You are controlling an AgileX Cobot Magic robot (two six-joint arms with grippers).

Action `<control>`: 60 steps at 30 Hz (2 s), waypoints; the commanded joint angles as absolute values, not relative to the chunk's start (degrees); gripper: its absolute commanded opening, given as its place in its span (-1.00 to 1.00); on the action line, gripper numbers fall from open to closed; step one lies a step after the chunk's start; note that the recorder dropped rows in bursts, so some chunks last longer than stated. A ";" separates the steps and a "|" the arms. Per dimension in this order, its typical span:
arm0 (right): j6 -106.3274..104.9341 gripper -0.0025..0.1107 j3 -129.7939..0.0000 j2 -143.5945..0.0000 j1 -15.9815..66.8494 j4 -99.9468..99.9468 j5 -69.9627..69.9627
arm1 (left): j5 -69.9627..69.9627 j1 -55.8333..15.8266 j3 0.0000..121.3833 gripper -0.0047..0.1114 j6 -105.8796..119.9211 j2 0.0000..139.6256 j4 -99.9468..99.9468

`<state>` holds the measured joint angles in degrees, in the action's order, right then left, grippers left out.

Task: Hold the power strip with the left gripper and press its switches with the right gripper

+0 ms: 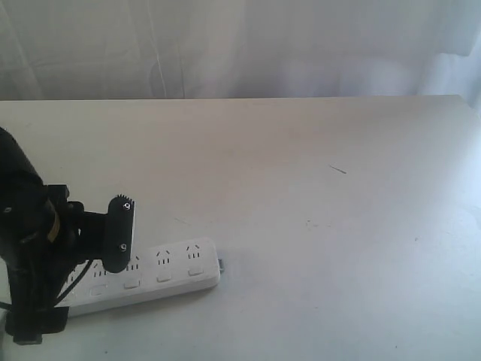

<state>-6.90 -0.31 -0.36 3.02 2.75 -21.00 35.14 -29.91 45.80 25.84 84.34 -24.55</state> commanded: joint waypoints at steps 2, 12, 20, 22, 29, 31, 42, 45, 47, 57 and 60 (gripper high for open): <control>-6.82 -0.96 0.00 0.00 2.89 2.72 -20.16 | 29.45 -26.00 46.10 0.89 25.54 88.61 -24.54; -6.82 -0.96 0.00 0.00 2.89 2.72 -20.16 | 25.53 -22.41 46.10 0.89 26.81 93.29 -22.55; -6.82 -0.96 0.00 0.00 2.89 2.72 -20.16 | 25.06 -22.41 45.97 0.89 32.16 93.58 -18.05; -6.82 -0.96 0.00 0.00 2.89 2.72 -20.16 | 25.22 -22.41 45.97 0.89 32.16 93.58 -18.04; -6.82 -0.96 0.00 0.00 2.89 2.72 -20.16 | 27.22 -22.41 45.97 0.89 31.92 93.58 -21.60; -6.82 -0.96 0.00 0.00 2.89 2.72 -20.16 | 27.22 -22.33 45.97 0.89 31.80 93.58 -22.74; -6.82 -0.96 0.00 0.00 2.89 2.72 -20.16 | 27.07 -19.84 45.97 0.89 31.80 93.58 -23.12; -6.82 -0.96 0.00 0.00 2.89 2.72 -20.16 | 27.07 -18.00 45.97 0.89 31.94 93.70 -21.27; -6.82 -0.96 0.00 0.00 2.89 2.72 -20.16 | 27.07 -17.27 45.97 0.89 31.94 94.05 -20.51; -6.82 -0.96 0.00 0.00 2.89 2.72 -20.16 | 26.67 -17.28 45.78 0.89 42.49 97.40 -9.70; -6.82 -0.96 0.00 0.00 2.89 2.72 -20.16 | 26.00 -17.28 45.78 0.89 42.49 98.00 -9.70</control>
